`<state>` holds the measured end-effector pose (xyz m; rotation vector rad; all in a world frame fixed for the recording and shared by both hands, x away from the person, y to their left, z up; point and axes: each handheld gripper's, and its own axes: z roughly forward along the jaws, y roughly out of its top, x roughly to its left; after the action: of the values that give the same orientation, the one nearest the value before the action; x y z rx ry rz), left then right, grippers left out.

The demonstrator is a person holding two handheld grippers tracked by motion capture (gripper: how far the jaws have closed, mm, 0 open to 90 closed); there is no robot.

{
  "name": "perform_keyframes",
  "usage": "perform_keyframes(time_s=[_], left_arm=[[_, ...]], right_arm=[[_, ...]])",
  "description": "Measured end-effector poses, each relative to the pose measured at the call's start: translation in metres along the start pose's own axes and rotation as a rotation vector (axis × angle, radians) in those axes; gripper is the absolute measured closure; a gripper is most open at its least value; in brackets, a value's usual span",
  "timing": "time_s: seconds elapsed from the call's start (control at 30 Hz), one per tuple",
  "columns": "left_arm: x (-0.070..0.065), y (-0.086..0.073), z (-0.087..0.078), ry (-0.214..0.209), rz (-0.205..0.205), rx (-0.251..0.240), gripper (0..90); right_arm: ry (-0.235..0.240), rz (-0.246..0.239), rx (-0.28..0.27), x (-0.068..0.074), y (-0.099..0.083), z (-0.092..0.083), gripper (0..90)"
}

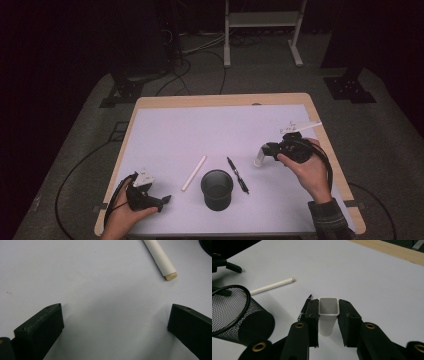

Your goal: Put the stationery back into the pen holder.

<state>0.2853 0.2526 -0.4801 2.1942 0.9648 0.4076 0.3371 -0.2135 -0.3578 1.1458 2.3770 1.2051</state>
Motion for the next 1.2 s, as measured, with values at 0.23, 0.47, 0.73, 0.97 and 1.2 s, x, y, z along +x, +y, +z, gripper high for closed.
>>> perform_keyframes(time_s=[0.23, 0.47, 0.73, 0.97, 1.2], left_arm=[[0.000, 0.000, 0.000, -0.001, 0.000, 0.002, 0.0], [0.000, 0.000, 0.000, -0.001, 0.001, 0.003, 0.0], [0.000, 0.000, 0.000, 0.000, 0.003, 0.004, 0.0], [0.000, 0.000, 0.000, 0.000, 0.003, 0.003, 0.0], [0.000, 0.000, 0.000, 0.000, 0.003, 0.003, 0.0]], right_arm=[[0.019, -0.022, -0.037, 0.007, 0.004, -0.011, 69.9], [0.050, -0.041, -0.069, 0.015, 0.008, -0.019, 69.9], [0.075, -0.063, -0.094, 0.024, 0.011, -0.026, 69.9], [0.098, -0.087, -0.112, 0.033, 0.015, -0.032, 69.9], [0.127, -0.118, -0.120, 0.044, 0.021, -0.033, 69.9]])
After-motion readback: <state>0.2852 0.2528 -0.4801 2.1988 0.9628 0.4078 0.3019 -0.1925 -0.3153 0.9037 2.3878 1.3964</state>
